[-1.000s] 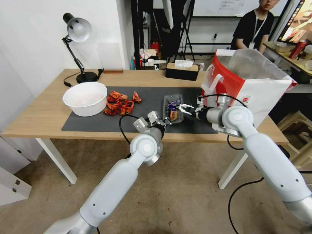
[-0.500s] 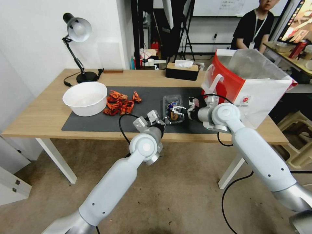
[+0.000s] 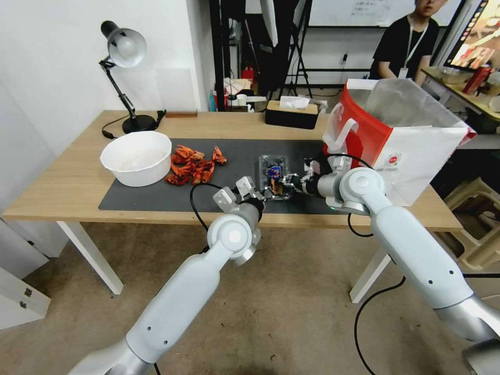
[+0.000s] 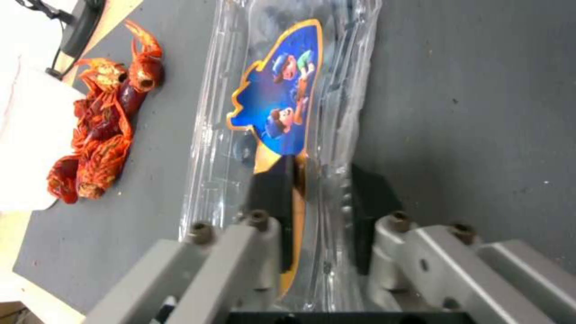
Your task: Close the takeout container lid, then place the container into the takeout bag.
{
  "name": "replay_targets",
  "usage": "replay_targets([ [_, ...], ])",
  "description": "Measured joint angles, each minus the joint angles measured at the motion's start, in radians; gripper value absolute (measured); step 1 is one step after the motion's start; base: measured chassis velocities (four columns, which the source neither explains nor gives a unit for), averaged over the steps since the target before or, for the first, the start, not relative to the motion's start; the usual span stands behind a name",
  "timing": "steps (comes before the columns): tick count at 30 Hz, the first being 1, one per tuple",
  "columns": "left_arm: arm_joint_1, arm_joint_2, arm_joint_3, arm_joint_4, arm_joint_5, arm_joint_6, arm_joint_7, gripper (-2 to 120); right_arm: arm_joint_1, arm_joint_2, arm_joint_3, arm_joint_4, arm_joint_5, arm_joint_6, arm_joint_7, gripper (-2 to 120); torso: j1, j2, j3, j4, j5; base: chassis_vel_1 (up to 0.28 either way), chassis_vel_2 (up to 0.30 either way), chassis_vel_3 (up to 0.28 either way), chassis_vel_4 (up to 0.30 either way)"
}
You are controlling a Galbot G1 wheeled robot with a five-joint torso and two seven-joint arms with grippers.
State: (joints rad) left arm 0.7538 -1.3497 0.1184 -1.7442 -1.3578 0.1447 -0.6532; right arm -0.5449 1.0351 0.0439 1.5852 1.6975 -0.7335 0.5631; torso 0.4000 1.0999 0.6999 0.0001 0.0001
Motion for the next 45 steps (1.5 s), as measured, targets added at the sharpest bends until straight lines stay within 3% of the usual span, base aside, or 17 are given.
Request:
replay_targets([
  [4,0.013,0.011,-0.009,-0.021,0.003,-0.002,0.003,0,-0.004,0.001,0.008,0.004,-0.003,0.001,-0.002,1,0.0,0.0,0.0,0.0,-0.0001,0.0,0.0,0.0,0.0],
  [14,0.112,0.087,-0.074,-0.149,0.054,0.0,0.031,0,-0.005,-0.005,0.02,0.008,-0.005,0.001,-0.008,0,0.0,0.0,0.0,-0.0002,-0.0002,0.0,0.0,0.0,0.0],
  [18,0.196,0.137,-0.123,-0.213,0.123,0.0,0.094,0,-0.007,-0.003,0.027,0.012,-0.003,0.001,-0.01,0,0.0,0.0,0.0,-0.0001,-0.0004,0.0,0.0,0.0,0.0],
  [21,0.327,0.196,-0.198,-0.264,0.296,-0.018,0.215,0,-0.012,-0.003,0.033,0.02,-0.002,0.002,-0.024,0,0.0,0.0,0.0,-0.0001,-0.0003,0.0,0.0,0.0,0.0],
  [22,0.327,0.196,-0.198,-0.264,0.296,-0.018,0.215,0,-0.012,-0.003,0.033,0.02,-0.002,0.002,-0.024,0,0.0,0.0,0.0,-0.0001,-0.0003,0.0,0.0,0.0,0.0],
  [23,0.371,0.211,-0.217,-0.273,0.361,-0.032,0.244,0,-0.013,-0.002,0.034,0.021,-0.002,0.002,-0.029,0,0.0,0.0,0.0,0.0001,-0.0005,0.0,0.0,0.0,0.0],
  [25,0.458,0.236,-0.256,-0.291,0.492,-0.064,0.292,7,-0.013,0.0,0.037,0.023,-0.002,0.002,-0.042,0,0.0,0.0,0.0,0.0002,-0.0002,0.0,0.0,0.0,0.0],
  [26,0.458,0.236,-0.256,-0.291,0.492,-0.064,0.292,7,-0.013,0.0,0.037,0.023,-0.002,0.002,-0.042,0,0.0,0.0,0.0,0.0002,-0.0002,0.0,0.0,0.0,0.0],
  [29,0.554,0.26,-0.3,-0.298,0.69,-0.122,0.324,21,-0.011,0.006,0.037,0.022,-0.002,0.002,-0.05,0,0.0,0.0,0.0,-0.0002,-0.0003,0.0,0.0,0.0,0.0],
  [30,0.554,0.26,-0.3,-0.298,0.69,-0.122,0.324,21,-0.011,0.006,0.037,0.022,-0.002,0.002,-0.05,0,0.0,0.0,0.0,-0.0002,-0.0003,0.0,0.0,0.0,0.0],
  [33,0.633,0.276,-0.36,-0.3,0.844,-0.152,0.344,33,-0.008,0.014,0.038,0.02,-0.002,0.002,-0.059,0,0.0,0.0,0.0,0.0001,-0.0001,0.0,0.0,0.0,0.0],
  [38,0.68,0.28,-0.394,-0.307,0.893,-0.14,0.331,50,-0.017,0.011,0.052,0.031,-0.002,0.003,-0.061,0,0.0,0.0,0.0,0.0006,0.0,0.0,0.0,0.0,0.0],
  [41,0.687,0.285,-0.39,-0.303,0.899,-0.128,0.311,65,-0.043,-0.01,0.077,0.06,-0.002,0.006,-0.06,0,0.0,0.0,0.0,-0.0011,-0.0002,0.0,0.0,0.0,0.0],
  [42,0.687,0.285,-0.39,-0.303,0.899,-0.128,0.311,65,-0.043,-0.01,0.077,0.06,-0.002,0.006,-0.06,0,0.0,0.0,0.0,-0.0011,-0.0002,0.0,0.0,0.0,0.0],
  [45,0.7,0.277,-0.389,-0.284,0.916,-0.137,0.298,80,-0.059,-0.014,0.093,0.082,-0.002,0.009,-0.062,0,0.0,0.0,0.0,0.0003,0.0,0.0,0.0,0.0,0.0],
])
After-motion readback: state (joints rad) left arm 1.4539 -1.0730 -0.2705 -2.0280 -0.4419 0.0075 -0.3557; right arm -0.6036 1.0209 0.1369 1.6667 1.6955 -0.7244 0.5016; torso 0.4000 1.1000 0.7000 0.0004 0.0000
